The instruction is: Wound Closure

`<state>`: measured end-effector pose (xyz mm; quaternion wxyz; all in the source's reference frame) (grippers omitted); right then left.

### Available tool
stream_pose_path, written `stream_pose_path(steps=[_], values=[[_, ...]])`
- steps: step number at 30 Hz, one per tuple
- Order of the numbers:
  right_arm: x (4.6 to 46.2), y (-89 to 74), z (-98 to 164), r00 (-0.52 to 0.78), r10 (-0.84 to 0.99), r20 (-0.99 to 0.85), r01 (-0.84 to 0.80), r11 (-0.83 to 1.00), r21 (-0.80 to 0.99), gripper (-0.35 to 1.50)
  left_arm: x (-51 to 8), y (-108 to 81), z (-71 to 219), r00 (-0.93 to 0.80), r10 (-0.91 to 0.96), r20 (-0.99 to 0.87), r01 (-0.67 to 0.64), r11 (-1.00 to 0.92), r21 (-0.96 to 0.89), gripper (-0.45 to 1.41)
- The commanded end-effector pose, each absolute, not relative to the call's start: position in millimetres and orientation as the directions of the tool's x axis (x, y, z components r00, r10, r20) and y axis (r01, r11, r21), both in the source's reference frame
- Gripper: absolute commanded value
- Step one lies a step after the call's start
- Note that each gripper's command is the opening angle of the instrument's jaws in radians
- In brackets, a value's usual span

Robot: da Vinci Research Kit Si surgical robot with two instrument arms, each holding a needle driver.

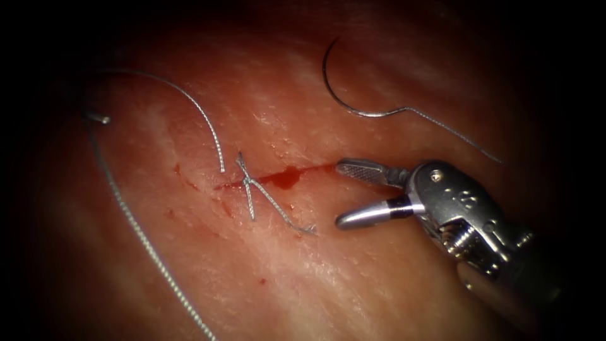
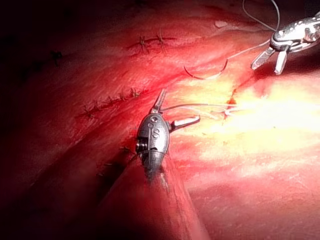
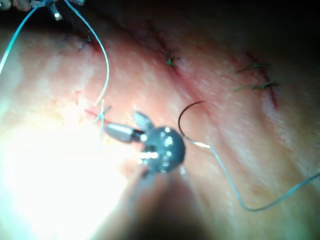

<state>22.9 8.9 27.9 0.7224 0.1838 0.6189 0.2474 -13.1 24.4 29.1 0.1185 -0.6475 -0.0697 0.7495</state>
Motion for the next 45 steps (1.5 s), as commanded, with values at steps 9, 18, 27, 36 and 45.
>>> stream_pose_path(steps=[9,18,27,36,45], values=[[24.1,6.4,30.2,0.112,0.555,-0.824,-0.116,0.831,0.544,1.48,-11.7,16.6,35.9,-0.343,0.341,-0.875,-0.086,-0.939,-0.332,1.23],[24.9,5.6,30.7,0.108,0.554,-0.826,-0.103,0.832,0.545,1.48,-17.9,9.5,40.3,-0.405,0.367,-0.838,0.044,-0.907,-0.419,1.18],[24.8,4.7,30.9,0.105,0.557,-0.824,-0.089,0.830,0.550,1.48,-21.4,10.6,39.8,-0.358,0.504,-0.786,0.081,-0.822,-0.564,1.13],[24.5,4.6,30.8,0.106,0.557,-0.824,-0.087,0.830,0.550,1.48,-24.7,14.1,37.2,-0.259,0.569,-0.780,-0.021,-0.811,-0.585,1.09],[24.4,4.6,30.8,0.106,0.557,-0.824,-0.086,0.831,0.550,1.48,-26.2,15.2,32.7,-0.225,0.604,-0.765,-0.071,-0.793,-0.605,0.96]])
